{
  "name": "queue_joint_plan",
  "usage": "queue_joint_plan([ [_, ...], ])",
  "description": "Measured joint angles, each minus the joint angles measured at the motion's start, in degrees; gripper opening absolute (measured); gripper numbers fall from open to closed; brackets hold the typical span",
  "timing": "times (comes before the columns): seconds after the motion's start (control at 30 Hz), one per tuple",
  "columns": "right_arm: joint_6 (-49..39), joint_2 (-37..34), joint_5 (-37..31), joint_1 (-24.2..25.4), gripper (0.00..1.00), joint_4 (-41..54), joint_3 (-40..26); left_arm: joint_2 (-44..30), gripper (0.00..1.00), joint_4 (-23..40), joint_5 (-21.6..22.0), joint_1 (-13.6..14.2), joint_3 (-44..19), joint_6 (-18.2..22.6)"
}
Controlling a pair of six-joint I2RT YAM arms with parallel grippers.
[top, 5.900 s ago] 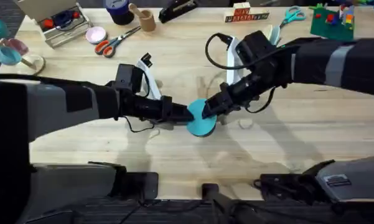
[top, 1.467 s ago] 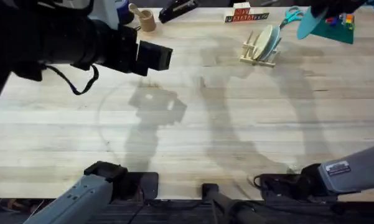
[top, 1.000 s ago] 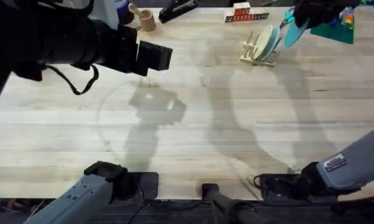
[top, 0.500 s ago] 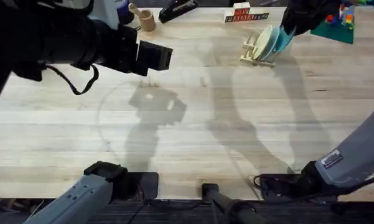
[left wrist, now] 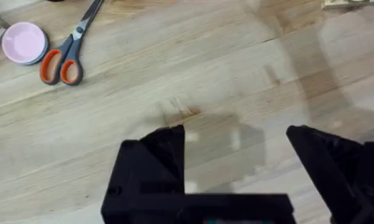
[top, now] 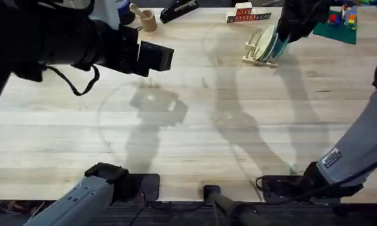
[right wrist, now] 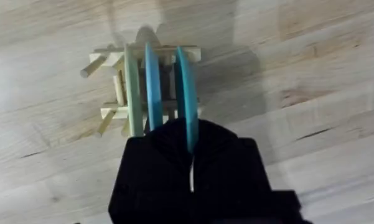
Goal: Pick up the plates from the table one by one and place each into a slot on the dish rack.
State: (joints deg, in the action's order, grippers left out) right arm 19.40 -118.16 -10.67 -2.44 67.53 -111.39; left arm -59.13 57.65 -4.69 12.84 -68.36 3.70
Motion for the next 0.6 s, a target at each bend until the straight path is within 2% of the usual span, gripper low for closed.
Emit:
queue_joint_plan([
  [0.43, -0.2, -0.2, 0.0, 0.0, 0.032, 0.0, 0.0, 0.0, 0.995, 0.0, 0.0, 0.0, 0.0, 0.0],
  [0.6, -0.2, -0.2, 0.0, 0.0, 0.173, 0.0, 0.0, 0.0, 0.995, 0.0, 0.0, 0.0, 0.0, 0.0],
])
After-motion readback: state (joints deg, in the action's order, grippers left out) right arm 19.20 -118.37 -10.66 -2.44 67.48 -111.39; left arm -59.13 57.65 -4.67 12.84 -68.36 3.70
